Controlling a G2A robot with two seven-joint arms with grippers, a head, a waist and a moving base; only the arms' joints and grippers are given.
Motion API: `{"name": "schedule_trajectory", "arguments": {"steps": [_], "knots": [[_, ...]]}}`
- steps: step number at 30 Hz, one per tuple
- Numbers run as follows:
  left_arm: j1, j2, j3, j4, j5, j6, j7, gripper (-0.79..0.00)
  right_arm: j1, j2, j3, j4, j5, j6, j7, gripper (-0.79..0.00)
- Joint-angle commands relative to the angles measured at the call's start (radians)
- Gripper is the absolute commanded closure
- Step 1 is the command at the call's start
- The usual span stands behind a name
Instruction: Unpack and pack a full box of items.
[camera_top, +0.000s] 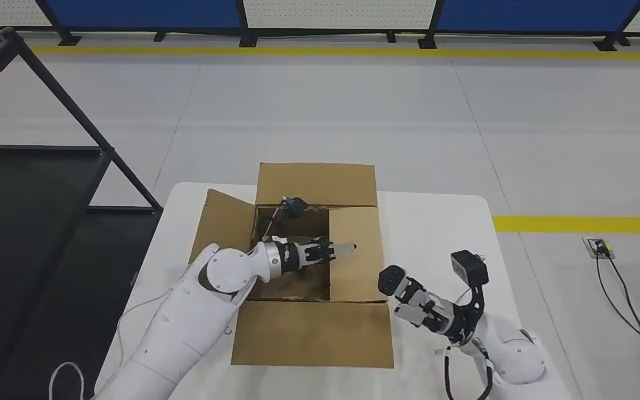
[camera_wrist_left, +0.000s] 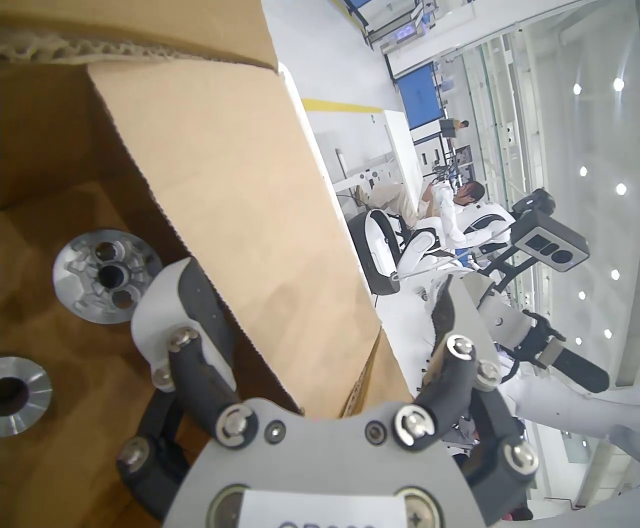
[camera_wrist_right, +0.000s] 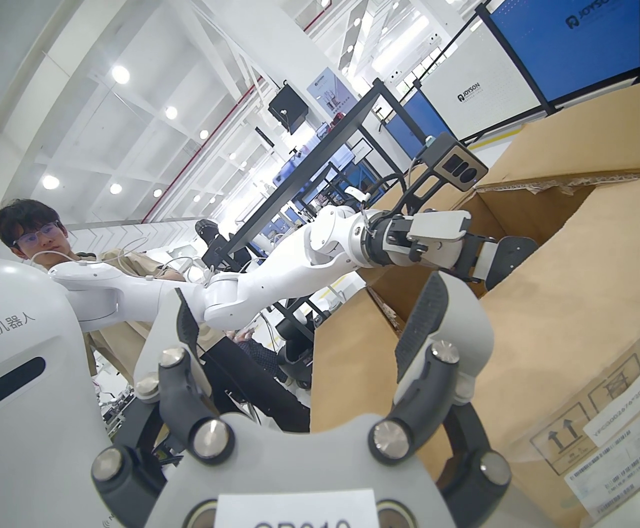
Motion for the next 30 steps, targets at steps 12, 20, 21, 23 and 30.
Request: {"name": "schedule_trajectory", "arguments": {"steps": [12, 20, 21, 23, 30], "knots": [[0.043, 0.012, -0.063, -0.071, -0.040, -0.038, -0.034, -0.785, 0.025, 0.014, -0.038, 0.005, -0.015, 0.008, -0.025, -0.785], [0.061, 0.016, -0.088, -0.139, -0.047, -0.044, -0.044, -0.785, 0.019, 0.031, -0.046, -0.022, 0.016, -0.030, 0.020, -0.785], [0.064, 0.016, -0.089, -0.152, -0.047, -0.043, -0.043, -0.785, 0.017, 0.034, -0.046, -0.032, 0.021, -0.029, 0.021, -0.785], [0.067, 0.016, -0.087, -0.181, -0.039, -0.035, -0.043, -0.785, 0.009, 0.043, -0.046, -0.050, 0.024, -0.030, 0.021, -0.785], [0.056, 0.004, -0.056, -0.274, -0.019, -0.006, -0.032, -0.785, -0.029, 0.079, -0.045, -0.095, 0.021, -0.050, 0.000, -0.785]]}}
